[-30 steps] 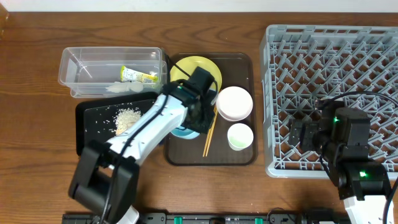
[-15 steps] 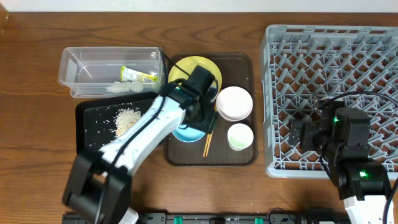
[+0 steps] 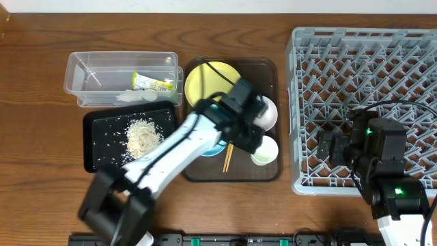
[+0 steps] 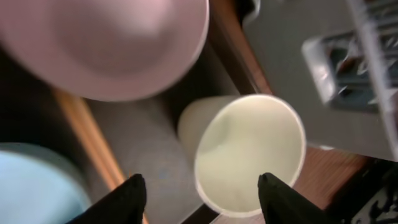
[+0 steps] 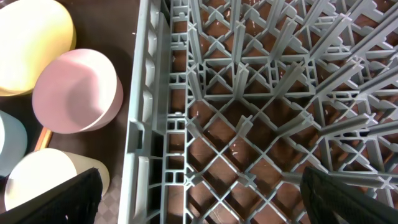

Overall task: Sort waste into correct bins and load items into the dishwasher rack
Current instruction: 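Grasp the white cup with the left gripper and lift it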

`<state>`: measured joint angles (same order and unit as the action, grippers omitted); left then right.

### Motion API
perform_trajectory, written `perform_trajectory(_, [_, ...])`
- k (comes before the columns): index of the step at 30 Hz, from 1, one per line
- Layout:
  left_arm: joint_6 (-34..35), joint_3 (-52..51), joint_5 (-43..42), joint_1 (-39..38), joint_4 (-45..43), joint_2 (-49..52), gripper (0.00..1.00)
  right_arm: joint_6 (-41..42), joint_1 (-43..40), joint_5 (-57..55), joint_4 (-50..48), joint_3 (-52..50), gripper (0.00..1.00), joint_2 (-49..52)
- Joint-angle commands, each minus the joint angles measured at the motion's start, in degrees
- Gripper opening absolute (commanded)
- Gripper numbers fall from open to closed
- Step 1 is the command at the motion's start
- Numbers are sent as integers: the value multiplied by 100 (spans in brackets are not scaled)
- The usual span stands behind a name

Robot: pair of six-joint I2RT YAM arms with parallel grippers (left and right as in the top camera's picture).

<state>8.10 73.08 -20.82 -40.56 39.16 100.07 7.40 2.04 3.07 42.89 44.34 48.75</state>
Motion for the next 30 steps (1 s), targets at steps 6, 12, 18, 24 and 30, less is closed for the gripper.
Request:
perform_trajectory(6, [39,-79,232,-210,46,586,19,26,-68,39,17,127,99,0])
perform_trajectory(12, [39,-20,369,118,372,79,6,-20,-68,7,-341,127,99,2])
perform_trajectory(18, [658,-20,-129,988,63,-680,6,-254,-68,835,-920,127,98,138])
perform_trajectory(24, [1397,-22,-3029,1941,-1318,-542,6,-1853,-46,3998,-1040,127,91,680])
perform_trajectory(30, [2000,-22,-5263,2227,-2319,-33,6,-2448,-46,5447,-1220,127,96,1397])
